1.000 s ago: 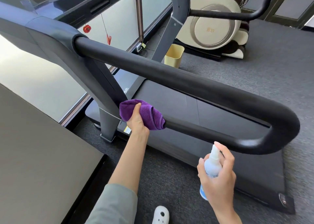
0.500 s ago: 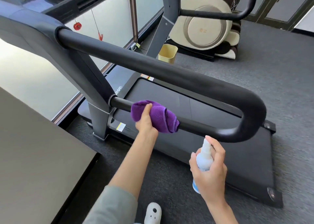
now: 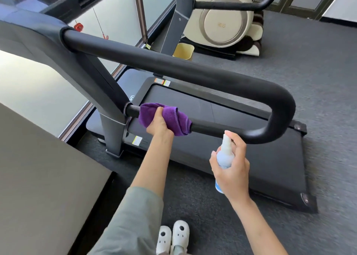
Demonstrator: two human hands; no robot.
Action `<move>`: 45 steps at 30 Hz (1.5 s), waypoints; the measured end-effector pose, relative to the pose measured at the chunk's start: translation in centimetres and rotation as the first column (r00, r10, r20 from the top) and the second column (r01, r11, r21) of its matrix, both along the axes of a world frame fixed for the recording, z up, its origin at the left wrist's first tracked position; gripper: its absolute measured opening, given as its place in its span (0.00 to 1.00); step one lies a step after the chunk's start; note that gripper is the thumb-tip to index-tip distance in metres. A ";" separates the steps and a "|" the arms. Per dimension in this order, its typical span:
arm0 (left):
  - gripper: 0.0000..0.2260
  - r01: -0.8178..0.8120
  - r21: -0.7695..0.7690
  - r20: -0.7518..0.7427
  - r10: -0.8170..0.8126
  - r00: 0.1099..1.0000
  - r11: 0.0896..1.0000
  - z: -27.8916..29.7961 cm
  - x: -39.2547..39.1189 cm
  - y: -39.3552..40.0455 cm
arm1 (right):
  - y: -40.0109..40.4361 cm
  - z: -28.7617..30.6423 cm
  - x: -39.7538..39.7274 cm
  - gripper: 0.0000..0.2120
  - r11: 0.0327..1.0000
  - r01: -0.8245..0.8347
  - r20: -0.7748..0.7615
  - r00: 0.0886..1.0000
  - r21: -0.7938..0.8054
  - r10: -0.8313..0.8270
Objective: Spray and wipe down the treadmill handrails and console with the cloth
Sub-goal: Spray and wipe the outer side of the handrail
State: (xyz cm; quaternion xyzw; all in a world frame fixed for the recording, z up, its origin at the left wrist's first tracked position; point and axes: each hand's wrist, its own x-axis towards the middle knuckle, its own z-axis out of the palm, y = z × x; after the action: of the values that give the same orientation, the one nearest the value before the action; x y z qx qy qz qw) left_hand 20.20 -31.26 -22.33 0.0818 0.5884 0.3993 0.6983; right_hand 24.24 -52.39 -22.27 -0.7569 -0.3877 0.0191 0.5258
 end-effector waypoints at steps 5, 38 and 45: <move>0.23 0.096 -0.044 0.114 -0.091 0.989 0.994 0.1 2.7 -5.2 | -0.7 1.1 -0.1 0.29 1.000 0.020 0.028 0.999 0.012 -0.020; 0.50 0.025 -0.040 0.035 -0.023 0.999 0.999 -3.5 12.1 -14.2 | -12.7 1.2 18.8 0.31 0.910 -0.412 0.031 0.911 0.048 0.411; 0.49 -0.064 -0.010 -0.147 0.061 0.987 0.998 -4.9 7.9 -6.5 | -10.9 1.3 19.2 0.30 0.939 -0.342 0.021 0.940 0.046 0.341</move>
State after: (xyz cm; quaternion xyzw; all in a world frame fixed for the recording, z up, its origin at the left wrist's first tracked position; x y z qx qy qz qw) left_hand 28.10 -37.77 -27.23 0.0873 0.6433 0.4095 0.6409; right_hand 43.43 -63.33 -20.99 -0.6652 -0.5170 0.0955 0.5302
